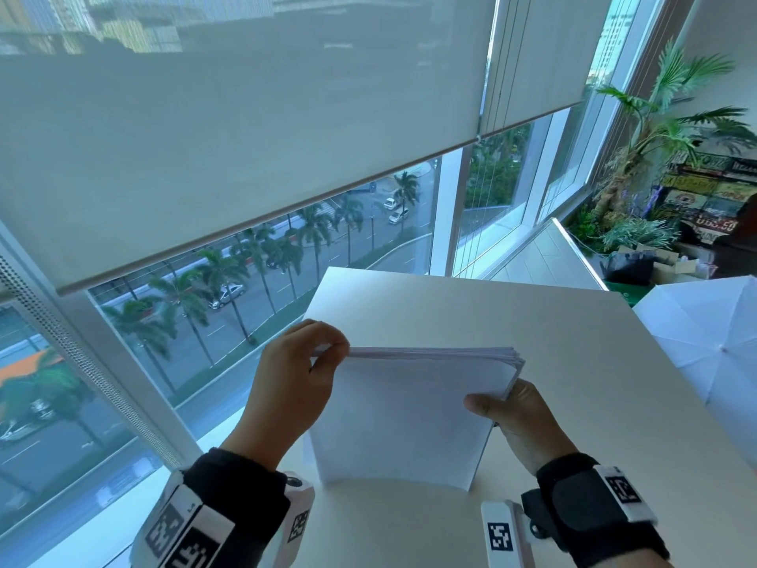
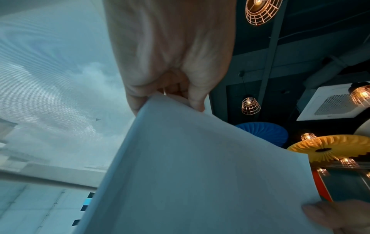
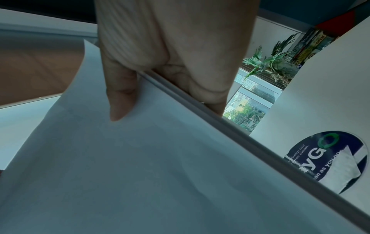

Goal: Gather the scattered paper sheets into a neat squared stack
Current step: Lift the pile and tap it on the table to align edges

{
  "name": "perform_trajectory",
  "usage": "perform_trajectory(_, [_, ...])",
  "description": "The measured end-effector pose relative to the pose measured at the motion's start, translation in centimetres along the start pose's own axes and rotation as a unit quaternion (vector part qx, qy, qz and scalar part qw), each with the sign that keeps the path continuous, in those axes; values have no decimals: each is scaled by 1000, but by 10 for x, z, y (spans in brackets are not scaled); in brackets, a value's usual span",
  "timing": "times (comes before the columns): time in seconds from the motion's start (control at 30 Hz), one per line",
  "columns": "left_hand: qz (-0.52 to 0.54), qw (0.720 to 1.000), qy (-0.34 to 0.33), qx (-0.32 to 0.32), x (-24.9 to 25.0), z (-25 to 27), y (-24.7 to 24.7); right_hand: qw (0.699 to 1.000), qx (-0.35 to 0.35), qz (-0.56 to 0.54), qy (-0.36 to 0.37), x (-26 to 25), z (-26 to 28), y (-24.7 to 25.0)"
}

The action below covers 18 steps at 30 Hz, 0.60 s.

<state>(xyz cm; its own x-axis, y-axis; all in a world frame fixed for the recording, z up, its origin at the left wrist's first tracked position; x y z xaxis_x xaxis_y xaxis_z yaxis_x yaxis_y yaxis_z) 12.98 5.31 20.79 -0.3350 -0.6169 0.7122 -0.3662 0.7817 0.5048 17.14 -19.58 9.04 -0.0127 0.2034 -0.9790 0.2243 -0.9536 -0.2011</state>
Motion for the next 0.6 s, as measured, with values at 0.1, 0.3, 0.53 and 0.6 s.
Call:
perform_trajectory(0.1, [31,999,-4,37,2,0,5,1000,-1,-1,2,0,0,0])
perform_trajectory(0.3, [57,997,30,42,-9,2,6,1000,-3,-8,4,-1,-1,-1])
perform_trajectory(0.53, [97,992,82,16,-16,3,12,1000,-4,-5,-2,3,-1,-2])
perform_trajectory(0.6, [39,996,56,-51,-9,5,5,1000,-7,-2,-5,3,0,-3])
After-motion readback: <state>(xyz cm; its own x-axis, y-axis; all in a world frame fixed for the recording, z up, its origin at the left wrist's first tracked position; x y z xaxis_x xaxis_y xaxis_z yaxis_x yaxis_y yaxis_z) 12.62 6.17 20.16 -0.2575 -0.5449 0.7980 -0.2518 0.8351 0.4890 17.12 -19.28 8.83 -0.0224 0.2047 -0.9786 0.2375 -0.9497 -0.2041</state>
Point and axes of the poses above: each hand's wrist, its own z-axis away from the middle knuckle, its own y-axis out of the back of the hand, x = y × z, the point moved 7 cm from there along -z, towards the middle knuckle, and after that the axes turned 3 degrees about z, right-handed, at the moved point
